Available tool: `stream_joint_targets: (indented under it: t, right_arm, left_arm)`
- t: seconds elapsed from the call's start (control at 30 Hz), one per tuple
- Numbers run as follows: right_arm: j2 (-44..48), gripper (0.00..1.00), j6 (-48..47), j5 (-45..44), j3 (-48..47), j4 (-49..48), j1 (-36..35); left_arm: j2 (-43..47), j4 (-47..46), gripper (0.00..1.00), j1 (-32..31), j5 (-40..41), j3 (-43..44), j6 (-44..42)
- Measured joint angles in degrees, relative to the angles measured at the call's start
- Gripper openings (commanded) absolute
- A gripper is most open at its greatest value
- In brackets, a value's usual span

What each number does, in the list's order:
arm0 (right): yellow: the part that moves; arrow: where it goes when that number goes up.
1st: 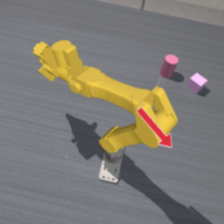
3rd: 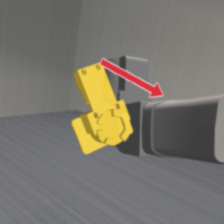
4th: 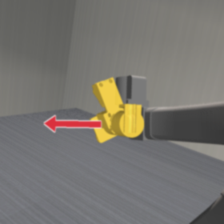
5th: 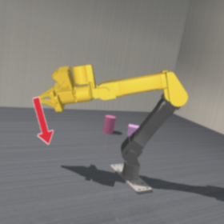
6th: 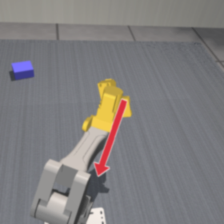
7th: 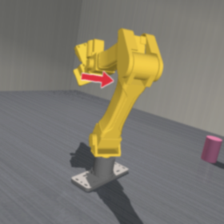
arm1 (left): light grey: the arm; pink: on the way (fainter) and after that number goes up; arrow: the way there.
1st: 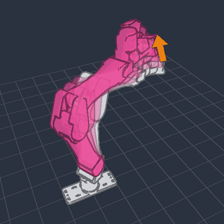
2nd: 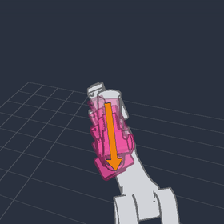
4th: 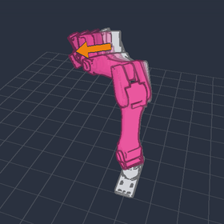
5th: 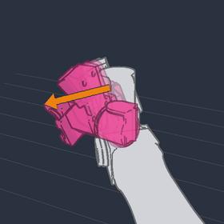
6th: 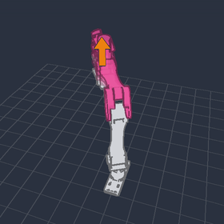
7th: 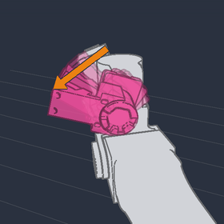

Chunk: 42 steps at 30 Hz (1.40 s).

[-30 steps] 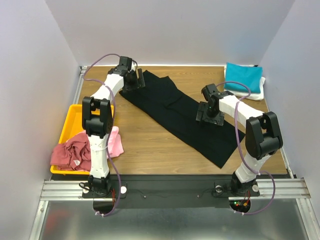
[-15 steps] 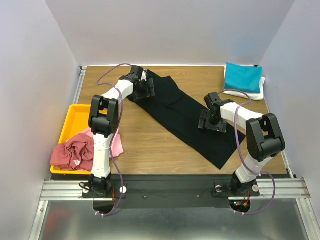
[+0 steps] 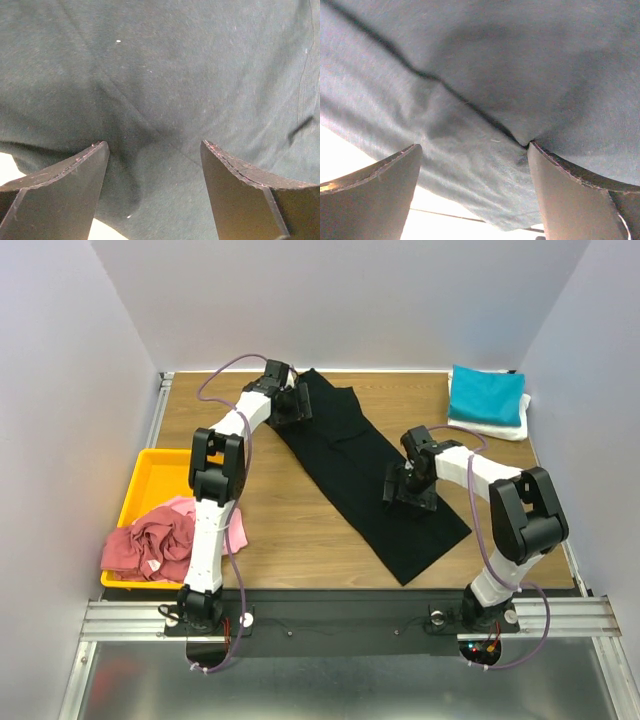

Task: Fold and stack the t-shirts
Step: Fold the tshirt

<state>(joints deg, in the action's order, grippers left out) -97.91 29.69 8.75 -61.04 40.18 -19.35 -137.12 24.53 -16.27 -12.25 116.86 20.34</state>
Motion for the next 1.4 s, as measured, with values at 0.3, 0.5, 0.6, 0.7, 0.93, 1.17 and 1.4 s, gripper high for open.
stream_joint_targets:
  t: [0.3,0.5,0.6,0.7,0.93,1.17,1.4]
  right_arm:
    - [-3.69,0.91,1.86,6.8,-4.13,0.98,-5.79]
    - [-6.19,0.91,2.03,9.33,-7.45,1.49,-7.74]
    - [-7.65,0.91,2.03,10.34,-9.2,1.79,-8.81]
    - [-8.55,0.91,2.05,10.91,-10.43,1.88,-9.81]
    - [-8.72,0.91,2.1,11.52,-12.9,2.4,-11.61]
    - [-8.74,0.91,2.08,12.26,-14.95,4.39,-12.2]
    - [-8.7,0.91,1.38,11.63,-17.38,7.82,-12.68]
  left_arm:
    - [-3.89,2.08,0.86,0.33,2.38,6.88,0.04]
    - [-4.61,2.25,0.86,0.5,3.63,8.07,0.09]
    - [-5.88,3.17,0.86,0.74,4.04,10.38,0.09]
    - [-7.3,3.45,0.87,1.03,4.57,12.76,0.11]
    - [-9.07,2.86,0.86,1.7,5.44,15.41,0.87]
    - [-10.08,1.01,0.87,2.93,5.25,16.59,1.68]
    - [-10.25,-0.04,0.87,3.58,4.5,16.76,1.64]
